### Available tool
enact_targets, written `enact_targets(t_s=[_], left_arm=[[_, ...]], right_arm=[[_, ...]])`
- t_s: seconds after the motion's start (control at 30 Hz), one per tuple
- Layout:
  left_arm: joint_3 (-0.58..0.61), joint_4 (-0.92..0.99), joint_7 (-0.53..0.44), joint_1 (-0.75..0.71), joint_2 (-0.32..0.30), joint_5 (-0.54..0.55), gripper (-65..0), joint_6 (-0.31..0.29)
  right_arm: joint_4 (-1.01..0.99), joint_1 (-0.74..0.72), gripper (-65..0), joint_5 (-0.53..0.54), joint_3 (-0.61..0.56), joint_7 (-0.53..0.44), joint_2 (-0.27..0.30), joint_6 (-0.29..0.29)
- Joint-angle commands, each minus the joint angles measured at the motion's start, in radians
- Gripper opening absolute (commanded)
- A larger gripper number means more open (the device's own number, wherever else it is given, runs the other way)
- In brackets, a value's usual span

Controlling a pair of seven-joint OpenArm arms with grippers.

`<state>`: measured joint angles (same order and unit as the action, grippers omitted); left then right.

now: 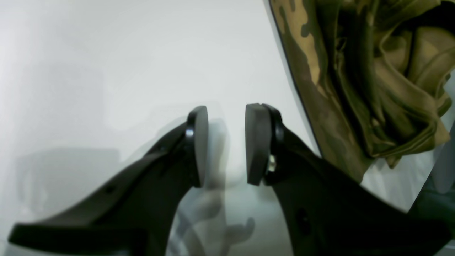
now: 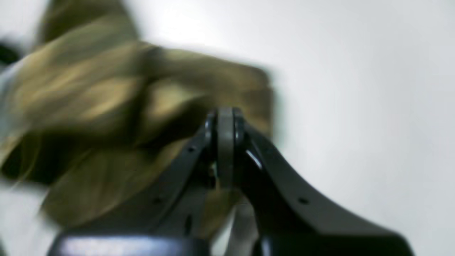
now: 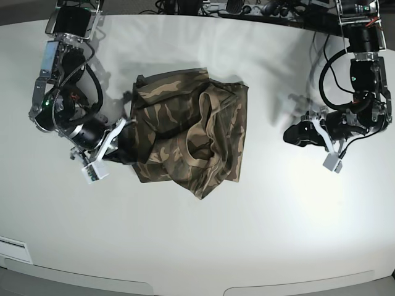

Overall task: Fold the T-shirt properly
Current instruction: 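Push and tuck the loose fabric into the bundle with the right gripper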

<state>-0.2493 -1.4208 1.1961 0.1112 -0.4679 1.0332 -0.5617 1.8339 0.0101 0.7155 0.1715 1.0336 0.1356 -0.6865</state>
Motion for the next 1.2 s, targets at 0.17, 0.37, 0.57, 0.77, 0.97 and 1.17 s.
enact_targets(t_s=[0.17,0.37,0.57,0.77,0.97,1.17], left_arm=[[-0.007,-0.015,-0.017,0.016,-0.017,0.026,-45.1,-0.008],[-0.007,-0.015,-0.018,0.016,-0.017,0.058,-45.1,-0.008],[-0.007,-0.015,-0.017,0.014,-0.017,0.071,-45.1,-0.008],[-0.007,-0.015,-0.016,0.014,-0.017,0.071,-49.4,-0.008],[-0.007,-0.015,0.037,0.014,-0.018,0.076,-65.0,-0.008],[-0.007,-0.016,0.138,0.019,-0.026,0.317,-65.0,-0.035]], right_arm=[[-0.003,-0.013,-65.0,-0.109,-0.112,-0.138,-0.066,-0.012],[-0.131,-0.084,-65.0,-0.234,-0.277,-0.229,-0.167,-0.01],[-0.171,-0.154,-65.0,-0.316,-0.412,-0.229,-0.278,-0.012],[-0.157,-0.247,-65.0,-0.357,-0.453,-0.084,-0.293,0.024],[-0.147,-0.257,-65.0,-0.358,-0.404,-0.072,-0.262,0.077],[-0.146,-0.257,-65.0,-0.357,-0.321,-0.072,-0.229,0.095]])
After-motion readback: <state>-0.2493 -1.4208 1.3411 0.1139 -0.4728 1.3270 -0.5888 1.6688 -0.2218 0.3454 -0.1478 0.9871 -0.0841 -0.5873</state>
